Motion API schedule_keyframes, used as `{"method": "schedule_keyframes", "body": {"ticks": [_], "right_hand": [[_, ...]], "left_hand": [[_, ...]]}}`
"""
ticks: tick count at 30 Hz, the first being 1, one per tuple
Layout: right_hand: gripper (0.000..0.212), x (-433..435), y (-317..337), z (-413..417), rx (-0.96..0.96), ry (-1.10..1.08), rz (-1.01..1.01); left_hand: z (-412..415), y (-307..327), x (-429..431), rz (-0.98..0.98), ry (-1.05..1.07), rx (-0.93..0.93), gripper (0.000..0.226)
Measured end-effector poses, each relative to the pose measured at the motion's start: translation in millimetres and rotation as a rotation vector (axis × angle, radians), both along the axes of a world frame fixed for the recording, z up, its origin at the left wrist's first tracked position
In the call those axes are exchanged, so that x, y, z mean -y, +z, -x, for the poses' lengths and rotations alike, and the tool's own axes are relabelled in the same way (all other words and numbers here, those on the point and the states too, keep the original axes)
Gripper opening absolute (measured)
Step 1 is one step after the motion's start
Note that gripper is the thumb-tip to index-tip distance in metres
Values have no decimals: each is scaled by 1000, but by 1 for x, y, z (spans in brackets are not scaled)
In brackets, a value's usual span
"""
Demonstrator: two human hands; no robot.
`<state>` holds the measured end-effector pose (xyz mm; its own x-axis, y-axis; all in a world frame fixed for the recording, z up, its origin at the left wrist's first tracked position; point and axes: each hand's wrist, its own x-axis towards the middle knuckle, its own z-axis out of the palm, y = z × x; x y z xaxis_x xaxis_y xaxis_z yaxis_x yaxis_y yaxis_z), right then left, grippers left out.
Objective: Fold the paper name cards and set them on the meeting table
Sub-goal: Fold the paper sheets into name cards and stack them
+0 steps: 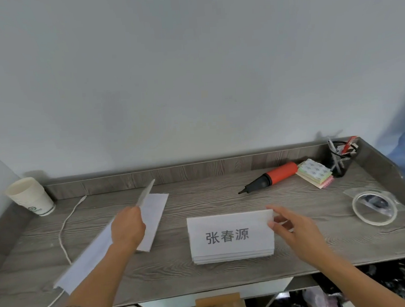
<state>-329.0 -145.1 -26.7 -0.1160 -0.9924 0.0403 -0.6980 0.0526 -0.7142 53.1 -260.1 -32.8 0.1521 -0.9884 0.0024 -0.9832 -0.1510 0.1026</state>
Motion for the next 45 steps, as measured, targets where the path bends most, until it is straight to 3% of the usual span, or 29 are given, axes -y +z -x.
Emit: {"method": "schedule_keyframes", "body": {"ticks": [4,7,12,19,23,27,33,34,37,45], "right_hand": [[42,-3,6,0,30,-44,-40],[44,-2,18,2,22,-140,82],[28,17,60,2,253,-199,181],[47,50,108,-10,874,-87,-217],[27,53,106,-7,959,-24,-230],[17,51,99,-2,1034,-44,-156],[19,39,87,5,1004,-43,-28],[19,35,82,6,1003,-50,-21],[20,25,65,5,963,-73,8],[18,-3,4,-2,569,-132,39]], "left_hand": [[2,12,6,226,-75,-110,14],[14,35,-5,459,-226,-138,15],[47,64,-23,822,-581,-115,30],[93,73,-49,892,-944,-53,25],[104,66,-56,866,-1008,-69,39],[103,67,-53,809,-880,-202,32],[89,76,-71,344,-397,-782,89],[88,76,-73,274,-328,-892,83],[90,70,-78,189,-213,-1116,34],[92,31,-96,170,-58,-944,7]]}}
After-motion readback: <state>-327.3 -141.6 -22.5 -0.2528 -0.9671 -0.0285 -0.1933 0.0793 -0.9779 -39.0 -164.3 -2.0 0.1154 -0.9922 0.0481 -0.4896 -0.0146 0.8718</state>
